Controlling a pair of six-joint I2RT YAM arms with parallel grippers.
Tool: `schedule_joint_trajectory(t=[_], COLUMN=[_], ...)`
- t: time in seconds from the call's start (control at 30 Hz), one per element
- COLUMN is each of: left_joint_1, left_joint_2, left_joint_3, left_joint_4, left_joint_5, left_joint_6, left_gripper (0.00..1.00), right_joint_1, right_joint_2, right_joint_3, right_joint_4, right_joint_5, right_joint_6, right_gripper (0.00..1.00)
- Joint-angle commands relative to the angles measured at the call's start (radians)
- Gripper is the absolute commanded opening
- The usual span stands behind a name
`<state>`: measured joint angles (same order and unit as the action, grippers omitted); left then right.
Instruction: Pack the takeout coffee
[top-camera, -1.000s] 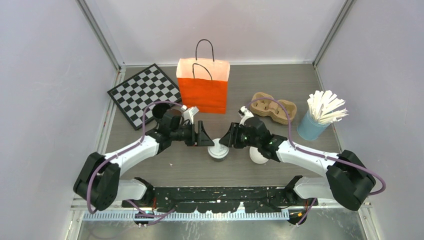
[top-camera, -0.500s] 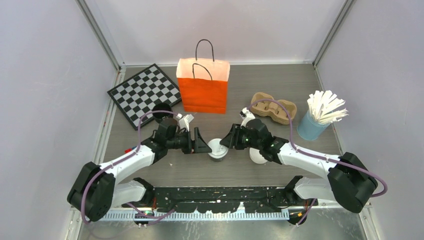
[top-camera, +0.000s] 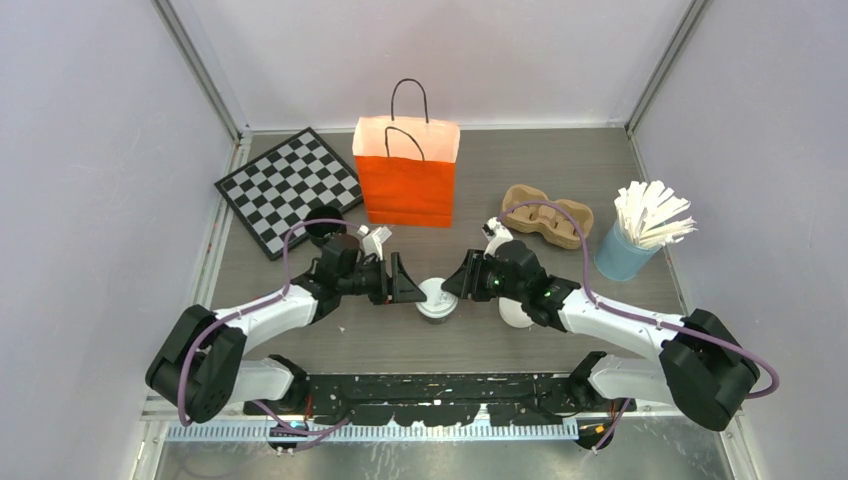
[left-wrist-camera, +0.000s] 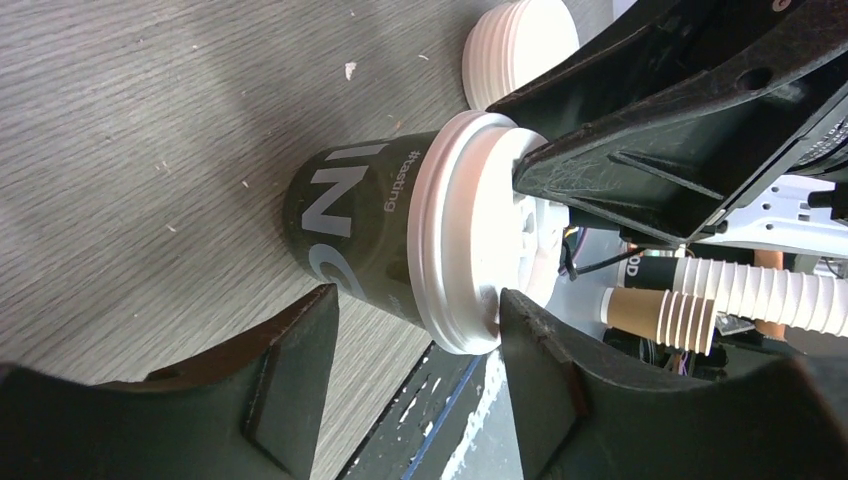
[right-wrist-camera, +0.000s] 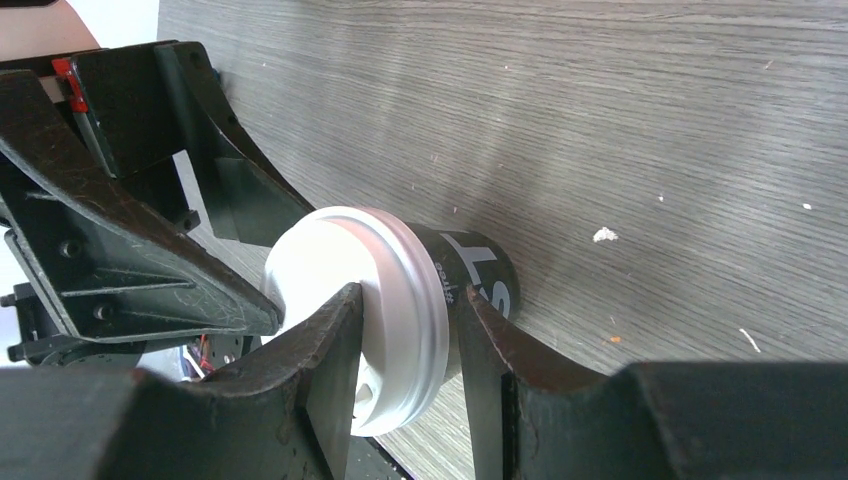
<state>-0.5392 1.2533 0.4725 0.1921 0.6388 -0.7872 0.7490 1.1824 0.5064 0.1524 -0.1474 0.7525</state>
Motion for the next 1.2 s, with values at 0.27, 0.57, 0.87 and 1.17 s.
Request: schedule_joint_trajectory(t=[0.27,0.57,0.87,1.17], left_joint_1=[-0.005,-0.028,-0.050,-0.049], left_joint_2=[0.017,0.109,0.012,-0.177], left_joint_3=[-0.046,-0.130,-0.110,0.014], left_joint_4=[-0.077,0.049,0.057,-0.236], left_joint_5=[-0.112,-0.119,-0.089,-0.205], left_joint_6=[0.072,0.031,-0.012,0.104], left_gripper=[0.38,0.33,0.41,0.60], right_joint_1=[0.001,0.001,0.001,-0.003], right_joint_2=[-0.011,-0.003,-0.029,-0.077], right_joint_3=[-0.071,-0.115,-0.086,0.009], right_joint_4=[0.007,0.062,0.041,-0.053], right_joint_5=[0.031,0.038,0.031,0.012], right_joint_6=[0.003,0.022,0.023,0.016], right_gripper=[0.42,0.41,0.40,0.51])
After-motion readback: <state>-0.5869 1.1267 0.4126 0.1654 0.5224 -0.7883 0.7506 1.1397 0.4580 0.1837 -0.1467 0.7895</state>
